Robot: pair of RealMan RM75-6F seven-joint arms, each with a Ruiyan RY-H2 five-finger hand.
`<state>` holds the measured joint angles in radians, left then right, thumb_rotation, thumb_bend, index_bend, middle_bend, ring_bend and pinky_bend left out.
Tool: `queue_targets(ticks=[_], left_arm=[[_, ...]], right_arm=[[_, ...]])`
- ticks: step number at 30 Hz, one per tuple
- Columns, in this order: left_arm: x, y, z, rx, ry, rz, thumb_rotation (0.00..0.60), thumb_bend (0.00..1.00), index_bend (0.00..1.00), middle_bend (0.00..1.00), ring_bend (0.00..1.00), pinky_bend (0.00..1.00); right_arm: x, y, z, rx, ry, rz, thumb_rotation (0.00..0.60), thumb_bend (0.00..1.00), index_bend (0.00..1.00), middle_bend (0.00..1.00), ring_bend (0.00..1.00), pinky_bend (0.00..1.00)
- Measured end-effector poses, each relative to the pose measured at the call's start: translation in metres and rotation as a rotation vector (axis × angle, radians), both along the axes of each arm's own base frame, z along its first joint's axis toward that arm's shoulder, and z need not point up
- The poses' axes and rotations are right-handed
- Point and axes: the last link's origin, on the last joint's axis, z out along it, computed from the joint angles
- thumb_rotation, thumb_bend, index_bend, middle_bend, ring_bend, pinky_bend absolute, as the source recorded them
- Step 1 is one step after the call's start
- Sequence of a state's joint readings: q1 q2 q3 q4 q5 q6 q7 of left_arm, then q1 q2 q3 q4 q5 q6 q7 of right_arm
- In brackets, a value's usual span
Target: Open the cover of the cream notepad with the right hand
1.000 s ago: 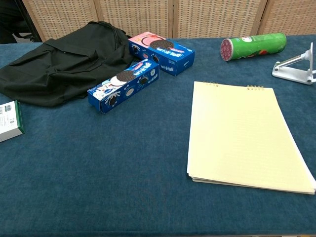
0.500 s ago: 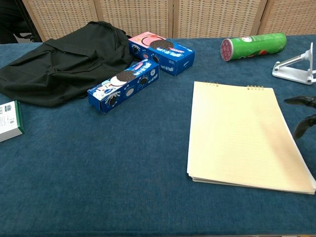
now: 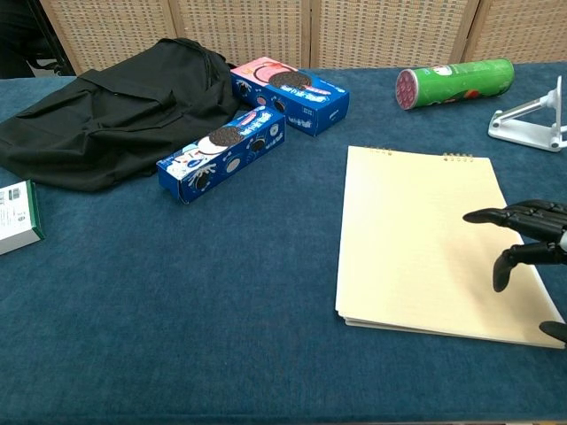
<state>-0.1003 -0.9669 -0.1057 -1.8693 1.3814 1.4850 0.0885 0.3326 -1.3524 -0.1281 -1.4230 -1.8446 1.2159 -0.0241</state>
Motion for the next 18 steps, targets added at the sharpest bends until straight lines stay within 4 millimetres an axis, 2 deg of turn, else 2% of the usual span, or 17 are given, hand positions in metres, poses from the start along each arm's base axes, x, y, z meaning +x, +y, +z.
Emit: queue_targets(ticks=[11,18], left_arm=[[0.0,0.0,-0.001,-0.004,0.003,-0.001,0.6,0.0,0.0,0.0,0.0,0.0],[0.001,0.0,-0.002,0.007,0.01,0.002,0.6,0.0,0.0,0.0,0.0,0.0]], right_arm=[[-0.014,0.006,0.004,-0.004,0.021,0.029,0.6,0.36,0.37,0.0,0.0,0.0],[-0.027,0.008,-0.001,0.004,0.045,0.056,0.6,0.36,0.37,0.0,0.0,0.0]])
